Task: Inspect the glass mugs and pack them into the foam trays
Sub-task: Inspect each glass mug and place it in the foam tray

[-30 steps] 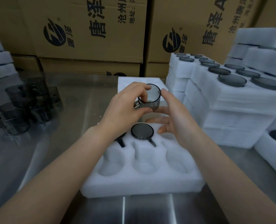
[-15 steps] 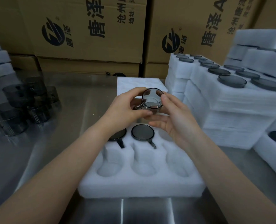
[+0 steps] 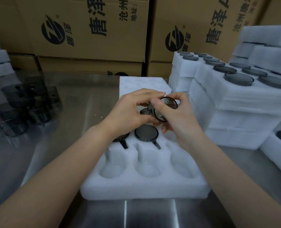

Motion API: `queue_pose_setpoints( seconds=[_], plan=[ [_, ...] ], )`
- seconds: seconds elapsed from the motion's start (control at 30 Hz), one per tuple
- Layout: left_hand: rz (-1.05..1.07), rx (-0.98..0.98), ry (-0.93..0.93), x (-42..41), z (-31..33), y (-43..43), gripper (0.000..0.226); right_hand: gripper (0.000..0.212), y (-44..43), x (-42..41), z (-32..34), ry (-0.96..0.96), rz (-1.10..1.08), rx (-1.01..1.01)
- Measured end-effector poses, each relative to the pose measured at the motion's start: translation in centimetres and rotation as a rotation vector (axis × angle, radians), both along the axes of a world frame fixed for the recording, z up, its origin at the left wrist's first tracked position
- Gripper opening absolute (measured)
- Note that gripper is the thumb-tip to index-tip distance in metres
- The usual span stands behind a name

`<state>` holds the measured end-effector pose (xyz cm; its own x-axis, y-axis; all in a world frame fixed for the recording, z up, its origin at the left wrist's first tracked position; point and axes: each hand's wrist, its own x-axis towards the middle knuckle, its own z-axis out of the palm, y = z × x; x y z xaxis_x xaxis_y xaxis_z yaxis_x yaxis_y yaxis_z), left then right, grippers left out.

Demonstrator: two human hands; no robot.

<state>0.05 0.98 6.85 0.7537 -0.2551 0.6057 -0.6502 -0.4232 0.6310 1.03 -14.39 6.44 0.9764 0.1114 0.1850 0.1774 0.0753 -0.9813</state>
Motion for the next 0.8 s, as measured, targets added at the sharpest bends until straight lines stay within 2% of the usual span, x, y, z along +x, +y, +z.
queue_pose_setpoints(
  seconds=[0.13,0.23,0.4,0.53,0.63,0.73,0.8],
  plan=[
    [0.015,-0.089,0.024,0.3,-0.2,0.3,0.06,0.049,-0.1,-0.3,0.1,-0.082,0.052,-0.001],
    [0.001,-0.213,0.085,0.6,-0.2,0.6,0.053,0.047,-0.2,-0.3,0.2,-0.09,0.081,0.092],
    [-0.044,-0.311,0.1,1.1,-0.2,0.8,0.057,0.056,-0.7,-0.1,0.2,-0.023,0.203,0.297],
    [-0.084,-0.309,0.084,1.2,-0.2,0.9,0.059,0.056,-0.8,0.1,0.2,-0.015,0.221,0.335],
    [-0.046,-0.198,0.041,0.8,-0.3,0.6,0.057,0.04,-0.7,-0.1,0.3,-0.023,0.125,0.272],
    [0.099,0.086,-0.101,0.4,-0.3,0.3,0.064,0.02,-0.6,-0.3,0.4,-0.056,0.035,0.208],
    [0.144,0.205,-0.21,0.3,-0.2,0.2,0.065,0.02,-0.5,-0.4,0.4,-0.115,0.017,0.147]
  ],
)
